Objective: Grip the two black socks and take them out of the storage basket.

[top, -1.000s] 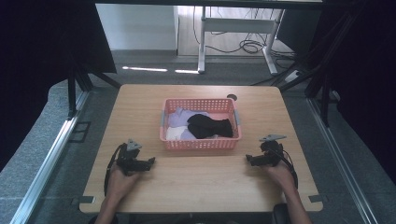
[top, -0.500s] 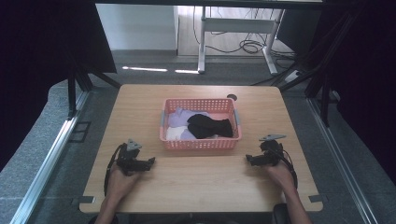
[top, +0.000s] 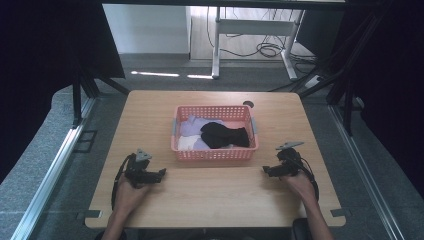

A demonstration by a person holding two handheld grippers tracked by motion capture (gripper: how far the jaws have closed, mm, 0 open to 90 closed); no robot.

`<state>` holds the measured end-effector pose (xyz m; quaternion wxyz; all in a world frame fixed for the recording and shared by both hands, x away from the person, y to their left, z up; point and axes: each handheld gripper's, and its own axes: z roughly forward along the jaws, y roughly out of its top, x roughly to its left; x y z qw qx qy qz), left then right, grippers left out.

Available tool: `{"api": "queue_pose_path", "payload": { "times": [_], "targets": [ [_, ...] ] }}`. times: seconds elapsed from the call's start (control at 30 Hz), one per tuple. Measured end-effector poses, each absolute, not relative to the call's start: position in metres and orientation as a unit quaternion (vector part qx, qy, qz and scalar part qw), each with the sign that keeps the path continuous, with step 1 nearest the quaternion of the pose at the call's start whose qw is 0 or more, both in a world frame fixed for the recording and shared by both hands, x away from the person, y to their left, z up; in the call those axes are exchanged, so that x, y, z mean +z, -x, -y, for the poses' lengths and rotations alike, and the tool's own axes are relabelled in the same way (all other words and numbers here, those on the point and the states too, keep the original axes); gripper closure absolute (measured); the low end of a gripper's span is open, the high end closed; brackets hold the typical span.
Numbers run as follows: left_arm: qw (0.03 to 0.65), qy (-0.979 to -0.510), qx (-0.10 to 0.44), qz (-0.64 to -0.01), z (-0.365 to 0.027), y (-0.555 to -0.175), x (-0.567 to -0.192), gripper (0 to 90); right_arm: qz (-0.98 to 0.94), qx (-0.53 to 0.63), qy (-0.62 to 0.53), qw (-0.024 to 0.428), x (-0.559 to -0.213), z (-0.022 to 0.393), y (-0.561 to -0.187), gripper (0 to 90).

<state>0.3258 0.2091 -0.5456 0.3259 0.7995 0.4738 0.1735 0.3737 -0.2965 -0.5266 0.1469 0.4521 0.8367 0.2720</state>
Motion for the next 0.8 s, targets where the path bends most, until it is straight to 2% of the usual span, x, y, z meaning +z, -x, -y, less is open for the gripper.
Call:
{"api": "queue_pose_path", "payload": {
  "times": [0.43, 0.8],
  "targets": [
    [0.326, -0.799, 0.173, -0.474, -0.209, -0.326, -0.546, 12.2, -0.834, 0.300, -0.441, 0.140, -0.500, 0.295, -0.376, 5.9],
    [0.325, -0.800, 0.173, -0.473, -0.209, -0.326, -0.545, 12.2, -0.845, 0.301, -0.423, 0.129, -0.477, 0.291, -0.380, 1.0]
  ]
}}
